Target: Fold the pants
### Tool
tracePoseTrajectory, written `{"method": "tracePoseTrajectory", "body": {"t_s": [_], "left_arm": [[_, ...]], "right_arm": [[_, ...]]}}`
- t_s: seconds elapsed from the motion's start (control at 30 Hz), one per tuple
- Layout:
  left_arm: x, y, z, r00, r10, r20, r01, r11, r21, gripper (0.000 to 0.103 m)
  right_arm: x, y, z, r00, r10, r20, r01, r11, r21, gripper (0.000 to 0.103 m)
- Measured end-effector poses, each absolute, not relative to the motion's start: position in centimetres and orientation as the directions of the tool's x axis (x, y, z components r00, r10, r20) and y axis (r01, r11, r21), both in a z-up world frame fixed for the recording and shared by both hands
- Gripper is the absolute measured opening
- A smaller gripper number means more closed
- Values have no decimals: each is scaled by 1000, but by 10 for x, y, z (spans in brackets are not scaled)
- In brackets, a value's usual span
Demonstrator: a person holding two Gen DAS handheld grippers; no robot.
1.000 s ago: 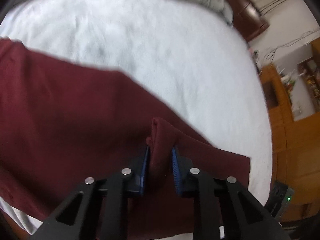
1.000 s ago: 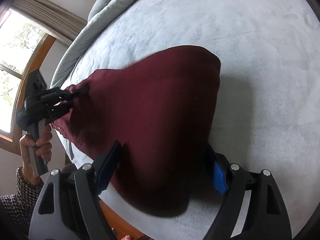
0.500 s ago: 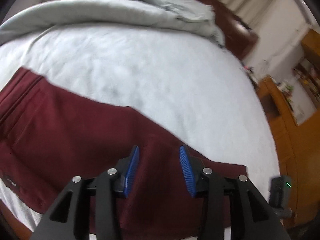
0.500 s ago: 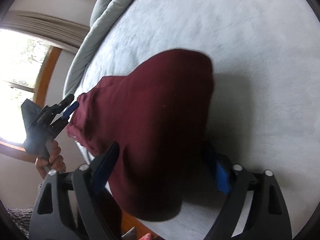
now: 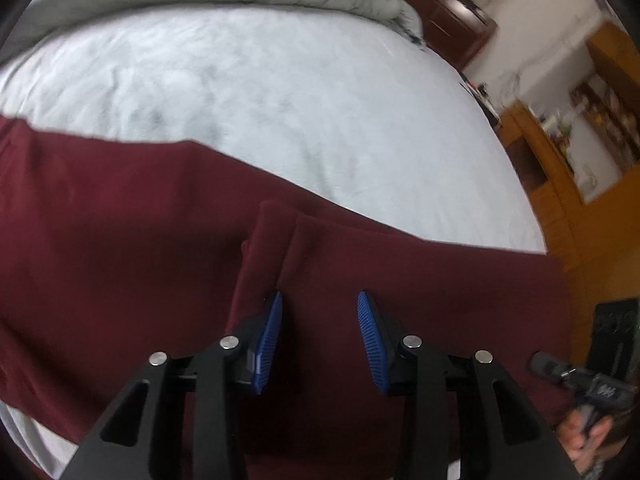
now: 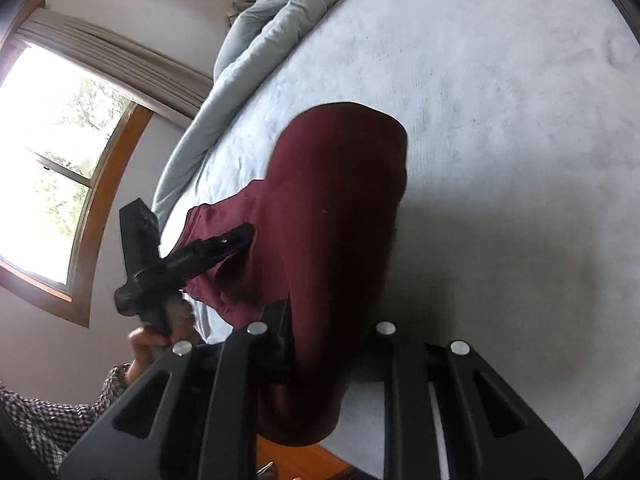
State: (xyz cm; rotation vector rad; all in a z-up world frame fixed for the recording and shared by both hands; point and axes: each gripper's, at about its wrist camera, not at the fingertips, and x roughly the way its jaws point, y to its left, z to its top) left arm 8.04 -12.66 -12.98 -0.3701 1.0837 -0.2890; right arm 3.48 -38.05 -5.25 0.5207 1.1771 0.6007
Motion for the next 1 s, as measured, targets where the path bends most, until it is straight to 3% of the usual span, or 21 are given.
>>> {"method": "tracePoseTrajectory", "body": {"t_s": [0.1, 0.17, 0.23, 0.3, 0.37, 0.43, 0.63, 0.7, 0.77, 0.87, 1.0], "left_arm": [[77, -135, -145, 440, -374, -816, 69, 920, -385, 39], [75, -139, -142, 449, -356, -820, 97, 931, -352, 39], [74, -138, -137, 445, -366, -817, 101, 927, -360, 40], [74, -128, -130, 428, -413, -804, 78, 903, -423, 42], [70, -113, -120, 418, -443, -793, 42, 881, -471, 51], [62, -89, -108, 436, -419, -797, 0, 885, -466, 61], [22, -11, -91, 443, -286, -849, -115, 922, -371, 74], [10, 21, -94, 446, -249, -860, -189, 913, -362, 77], [-8, 61, -100, 449, -199, -871, -293, 888, -354, 86], [-26, 111, -116, 452, -166, -876, -427, 822, -376, 89], [-32, 158, -151, 469, -237, -851, -537, 688, -488, 89]], "right_arm": [[34, -372, -97, 187, 571, -800, -90, 821, 564, 21], [37, -381, -125, 165, 602, -781, -6, 793, 609, 24], [37, -393, -124, 175, 639, -749, 39, 755, 654, 34], [31, -398, -109, 210, 595, -776, 16, 791, 611, 44], [24, -403, -88, 257, 553, -792, -12, 822, 570, 51], [19, -409, -69, 303, 514, -803, -16, 845, 535, 51], [18, -381, -32, 345, 530, -774, -127, 844, 521, 51], [23, -349, -29, 328, 542, -774, -181, 840, 512, 59], [23, -332, -32, 314, 534, -785, -210, 845, 491, 61], [29, -305, -46, 271, 539, -798, -214, 842, 496, 61], [37, -290, -69, 226, 531, -816, -186, 846, 500, 61]]}}
